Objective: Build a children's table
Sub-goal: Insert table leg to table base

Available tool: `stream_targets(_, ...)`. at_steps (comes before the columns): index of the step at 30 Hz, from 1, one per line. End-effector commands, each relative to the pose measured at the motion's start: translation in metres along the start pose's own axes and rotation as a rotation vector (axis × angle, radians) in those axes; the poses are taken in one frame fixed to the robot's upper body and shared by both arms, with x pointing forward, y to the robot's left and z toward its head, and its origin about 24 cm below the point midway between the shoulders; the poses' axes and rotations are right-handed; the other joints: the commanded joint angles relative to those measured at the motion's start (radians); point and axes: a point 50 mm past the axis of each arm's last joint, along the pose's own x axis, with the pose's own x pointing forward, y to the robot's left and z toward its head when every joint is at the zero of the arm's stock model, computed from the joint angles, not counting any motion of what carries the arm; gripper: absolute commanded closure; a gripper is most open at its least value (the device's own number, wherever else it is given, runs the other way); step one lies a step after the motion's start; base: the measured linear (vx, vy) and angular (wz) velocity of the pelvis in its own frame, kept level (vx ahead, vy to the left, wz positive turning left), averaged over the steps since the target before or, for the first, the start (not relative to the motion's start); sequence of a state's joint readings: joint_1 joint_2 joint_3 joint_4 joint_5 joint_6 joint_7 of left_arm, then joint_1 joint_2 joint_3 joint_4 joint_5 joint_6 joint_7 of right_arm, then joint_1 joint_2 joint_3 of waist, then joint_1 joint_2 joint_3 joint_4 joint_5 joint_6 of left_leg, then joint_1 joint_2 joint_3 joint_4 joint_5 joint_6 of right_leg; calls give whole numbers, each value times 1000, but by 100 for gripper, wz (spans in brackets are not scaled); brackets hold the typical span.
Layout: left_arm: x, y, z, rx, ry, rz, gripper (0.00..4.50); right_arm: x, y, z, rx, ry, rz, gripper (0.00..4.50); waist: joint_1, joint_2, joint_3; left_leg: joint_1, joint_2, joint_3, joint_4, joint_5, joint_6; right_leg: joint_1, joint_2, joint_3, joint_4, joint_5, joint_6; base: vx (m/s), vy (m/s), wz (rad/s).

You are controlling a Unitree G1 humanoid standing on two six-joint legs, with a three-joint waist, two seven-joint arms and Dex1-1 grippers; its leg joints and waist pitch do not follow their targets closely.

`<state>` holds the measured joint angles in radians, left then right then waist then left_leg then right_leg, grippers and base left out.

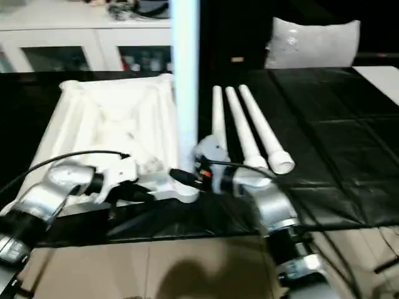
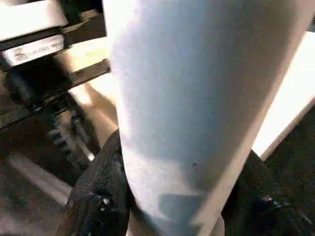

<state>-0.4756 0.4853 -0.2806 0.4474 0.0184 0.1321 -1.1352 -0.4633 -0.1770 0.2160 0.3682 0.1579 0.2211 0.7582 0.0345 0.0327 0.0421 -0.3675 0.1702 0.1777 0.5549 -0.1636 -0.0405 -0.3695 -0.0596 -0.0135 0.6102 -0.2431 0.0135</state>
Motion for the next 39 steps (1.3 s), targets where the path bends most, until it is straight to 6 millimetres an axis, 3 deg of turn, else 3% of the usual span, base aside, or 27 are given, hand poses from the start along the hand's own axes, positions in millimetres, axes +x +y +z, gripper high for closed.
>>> stream_targets(1,5,-7,23,-15,-116,58,450,-2,4,-56,154,248,-112,259,-2,5,-19,16,65,-42,-92,-511,-78,-12,-84,44,-102,-456,-162,0,0,0)
stream_targets(4,2,-16,15,-33,-73,130,450,7,2,-51,173,225,-166,259,-16,6,-21,-1,61,-45,-96,-482,-76,-5,-76,38,-96,-382,-159,23,16,-20)
stream_targets(7,-1,-22,14,-45,-51,172,450,10,0,-49,175,217,-188,259,-21,2,-21,9,57,-34,-85,-481,-60,-13,-73,44,-101,-343,-172,0,0,0)
stream_targets(8,-2,-25,16,-57,-51,193,450,11,-1,-49,174,216,-196,259,-20,-5,-24,8,55,-32,-83,-474,-53,-11,-73,43,-103,-356,-168,0,0,0)
stream_targets(11,-2,-33,24,-82,-53,218,450,12,0,-49,186,214,-207,259,-19,-3,-29,3,59,-27,-81,-379,-38,-2,-68,42,-95,-250,-185,0,0,0)
stream_targets(14,2,-36,27,-62,-38,203,450,14,1,-51,213,214,-201,259,-18,-2,-34,4,57,-25,-77,-341,-32,3,-65,40,-90,-185,-198,0,0,0)
stream_targets(16,3,-36,27,-47,-28,198,450,13,0,-52,210,220,-203,259,-18,-6,-36,3,55,-23,-74,-320,-26,7,-63,39,-88,-145,-207,0,0,0)
stream_targets(22,5,-37,29,-46,-21,201,450,13,-4,-53,218,225,-220,259,-19,-3,-35,9,56,-24,-75,-365,-45,6,-64,38,-91,-213,-203,0,0,0)
stream_targets(30,7,-34,30,-49,-21,220,450,14,-4,-53,207,213,-220,259,-17,0,-40,10,55,-24,-72,-357,-48,9,-64,38,-88,-184,-208,0,0,0)
stream_targets(31,7,-34,30,-49,-22,221,450,14,-4,-53,208,212,-221,224,-17,0,-40,11,56,-24,-72,-353,-47,8,-64,37,-88,-175,-211,0,0,0)
stream_targets(36,6,-34,28,-52,-20,226,450,14,-4,-53,194,200,-224,181,-16,-1,-43,11,55,-24,-69,-333,-43,11,-63,37,-84,-141,-223,0,0,0)
stream_targets(39,5,-33,27,-53,-18,230,450,13,-4,-53,193,195,-225,144,-9,-1,-47,9,54,-21,-65,-281,-31,17,-61,36,-77,-58,-231,0,0,0)
